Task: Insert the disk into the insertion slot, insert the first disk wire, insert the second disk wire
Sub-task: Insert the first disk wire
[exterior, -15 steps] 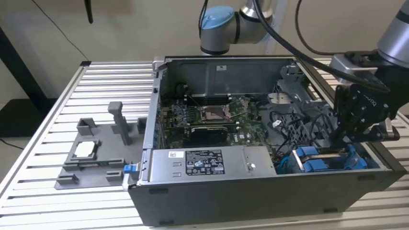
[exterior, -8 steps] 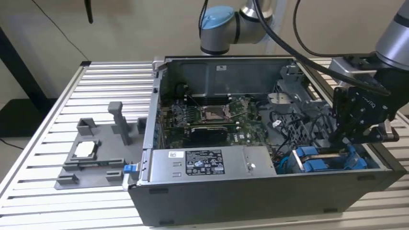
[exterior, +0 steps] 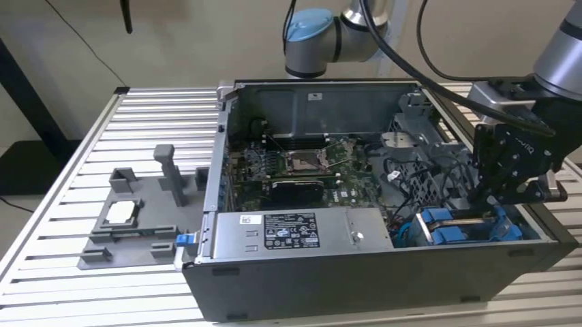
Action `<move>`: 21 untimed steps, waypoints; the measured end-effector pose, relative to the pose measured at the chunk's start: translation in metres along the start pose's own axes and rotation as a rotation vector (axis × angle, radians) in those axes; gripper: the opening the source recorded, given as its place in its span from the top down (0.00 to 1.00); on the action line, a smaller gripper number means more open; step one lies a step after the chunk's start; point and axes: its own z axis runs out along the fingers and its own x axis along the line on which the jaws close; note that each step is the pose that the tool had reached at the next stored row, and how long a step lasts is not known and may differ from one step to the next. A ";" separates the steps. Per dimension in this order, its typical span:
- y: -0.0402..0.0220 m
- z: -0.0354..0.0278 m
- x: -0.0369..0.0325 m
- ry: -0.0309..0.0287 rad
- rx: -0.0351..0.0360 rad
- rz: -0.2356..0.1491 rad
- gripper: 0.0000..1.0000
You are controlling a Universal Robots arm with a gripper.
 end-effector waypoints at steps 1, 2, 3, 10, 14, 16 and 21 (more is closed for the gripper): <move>0.0000 0.0005 0.0000 -0.0006 0.0000 0.000 0.80; 0.0000 0.0004 0.0001 -0.0002 0.0000 0.000 0.74; 0.0000 -0.0001 0.0001 0.0008 0.0000 0.000 0.74; 0.0004 -0.0098 0.0001 0.0013 0.0001 0.000 0.67; 0.0009 -0.0215 0.0002 0.0013 0.0001 0.000 0.67; 0.0011 -0.0291 0.0002 0.0015 0.0001 0.000 0.67; 0.0024 -0.0435 0.0003 0.0014 0.0024 0.000 0.67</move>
